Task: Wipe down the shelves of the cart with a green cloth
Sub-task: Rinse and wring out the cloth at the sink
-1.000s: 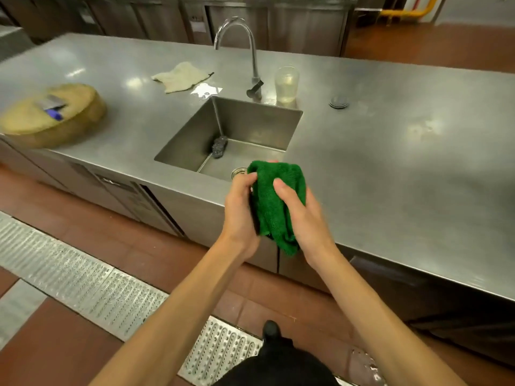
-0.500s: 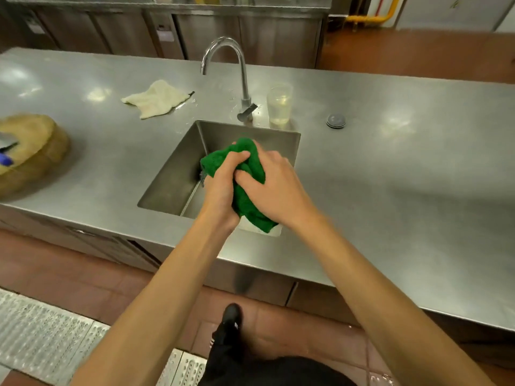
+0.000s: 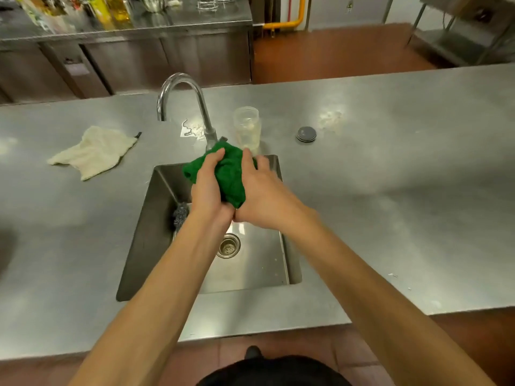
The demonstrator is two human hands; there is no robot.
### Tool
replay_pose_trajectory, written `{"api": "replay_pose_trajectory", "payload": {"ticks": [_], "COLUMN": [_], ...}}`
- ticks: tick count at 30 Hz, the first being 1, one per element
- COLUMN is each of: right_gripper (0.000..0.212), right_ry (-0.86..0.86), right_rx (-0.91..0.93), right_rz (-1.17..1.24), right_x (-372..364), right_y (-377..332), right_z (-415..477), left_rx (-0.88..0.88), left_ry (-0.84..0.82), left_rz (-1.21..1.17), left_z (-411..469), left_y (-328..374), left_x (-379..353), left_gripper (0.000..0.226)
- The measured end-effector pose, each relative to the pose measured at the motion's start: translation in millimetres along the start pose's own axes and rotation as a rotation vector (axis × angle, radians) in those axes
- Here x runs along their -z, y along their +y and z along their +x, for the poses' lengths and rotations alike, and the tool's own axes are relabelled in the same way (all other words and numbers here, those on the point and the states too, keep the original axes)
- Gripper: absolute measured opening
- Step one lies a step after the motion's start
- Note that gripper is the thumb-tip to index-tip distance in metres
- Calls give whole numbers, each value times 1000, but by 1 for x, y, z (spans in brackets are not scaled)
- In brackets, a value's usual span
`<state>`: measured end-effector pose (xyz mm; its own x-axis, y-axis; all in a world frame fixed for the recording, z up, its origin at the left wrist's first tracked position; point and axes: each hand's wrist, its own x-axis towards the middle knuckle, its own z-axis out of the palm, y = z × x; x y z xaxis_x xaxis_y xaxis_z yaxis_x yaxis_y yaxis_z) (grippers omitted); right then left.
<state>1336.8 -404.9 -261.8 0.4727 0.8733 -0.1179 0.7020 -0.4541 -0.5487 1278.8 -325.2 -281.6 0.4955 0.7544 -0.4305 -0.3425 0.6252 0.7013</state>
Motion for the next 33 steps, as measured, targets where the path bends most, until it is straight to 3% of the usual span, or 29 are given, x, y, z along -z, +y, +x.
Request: {"api": "replay_pose_trajectory", "payload": {"ticks": [2,5,8,11,16,19,22,24,27,31,33], "right_gripper": [120,91,65,50,20,22,23,41,88,86,87], "right_ry": [108,298,375,328,126,32,62,85,193,517,536], "right_rx": [-65,-35,-55,-87,-102,-82,-79,-88,-36,112,87], "right_rz": [-67,-67,-46,-37,272,345,337,330,110,-258,-347], "right_x": [-13,-35,-42,-37,-24,-18,-24,-35,-55,-90,-109], "right_y": [-3,-1,4,8,13,14,14,17,22,18,14], "right_z": [16,34,44,46,45,47,50,53,53,41,40], "left_rx": [23,8,-50,-116,-168,-151,-118,-100,-57,73,179], "left_ry": [-21,-37,-25,7,-83,-146,-116,-45,99,83,23], "left_rz": [40,104,198,258,314,309,287,237,105,-21,-22], "left_z": [7,22,31,31,39,43,46,49,61,67,64], "left_y": [2,10,15,13,15,14,13,12,10,10,8], "left_x": [2,5,6,7,6,7,11,12,20,31,35], "left_gripper": [43,45,44,35,24,25,31,32,53,70,50]}}
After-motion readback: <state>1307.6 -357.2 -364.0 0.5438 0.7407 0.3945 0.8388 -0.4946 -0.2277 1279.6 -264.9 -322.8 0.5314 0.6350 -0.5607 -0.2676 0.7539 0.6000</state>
